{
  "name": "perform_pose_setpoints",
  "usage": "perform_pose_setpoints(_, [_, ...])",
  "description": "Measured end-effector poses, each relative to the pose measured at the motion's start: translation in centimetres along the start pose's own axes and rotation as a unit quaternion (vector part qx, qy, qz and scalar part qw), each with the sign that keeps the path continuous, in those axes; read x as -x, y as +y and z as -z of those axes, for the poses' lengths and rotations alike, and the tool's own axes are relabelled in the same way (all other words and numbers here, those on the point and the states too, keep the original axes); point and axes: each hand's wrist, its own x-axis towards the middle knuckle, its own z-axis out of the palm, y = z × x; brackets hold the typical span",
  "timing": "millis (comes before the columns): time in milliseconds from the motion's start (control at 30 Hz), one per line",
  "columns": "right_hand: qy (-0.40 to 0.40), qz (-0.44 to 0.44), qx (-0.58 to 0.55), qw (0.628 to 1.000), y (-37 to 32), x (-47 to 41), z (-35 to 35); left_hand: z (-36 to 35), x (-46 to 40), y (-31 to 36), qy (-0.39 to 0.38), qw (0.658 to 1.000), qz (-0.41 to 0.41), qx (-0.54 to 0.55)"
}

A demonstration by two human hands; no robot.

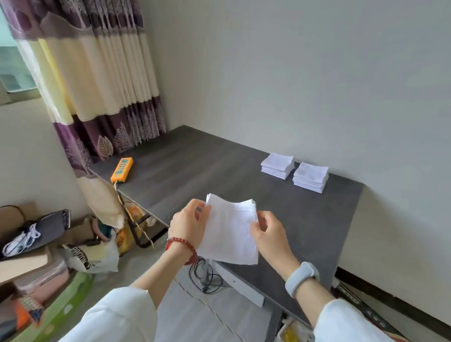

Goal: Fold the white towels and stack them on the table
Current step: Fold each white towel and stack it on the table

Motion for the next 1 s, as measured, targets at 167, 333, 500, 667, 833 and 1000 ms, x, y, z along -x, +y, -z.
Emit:
perform_pose_setpoints(167, [0.018,-0.045,-0.01,0.999,1.5,-11.2,-3.8,-4.4,-12.9,-2.6,-0.066,0.997,0.003,0.045])
perform_pose_setpoints(333, [0.073,-0.124,-0.01,0.99,3.3,-19.4,-4.9,-10.3,-21.7,-3.0,-0.162,0.985,-0.002,0.057])
perform_pose_setpoints(500, [0.134,-0.176,-0.001,0.975,6.1,-26.3,-2.6,-17.7,-28.8,-0.4,-0.232,0.97,-0.032,0.063])
perform_pose_setpoints(667, [0.17,-0.183,0.02,0.968,9.8,-34.8,0.7,-25.2,-35.0,1.9,-0.253,0.963,-0.034,0.083])
perform_pose_setpoints(833, [0.177,-0.172,0.047,0.968,13.5,-44.2,2.9,-32.4,-41.8,3.1,-0.24,0.968,-0.01,0.078])
perform_pose_setpoints(1000, [0.178,-0.186,0.062,0.964,16.6,-50.9,3.3,-37.9,-47.0,3.6,-0.246,0.968,0.008,0.055])
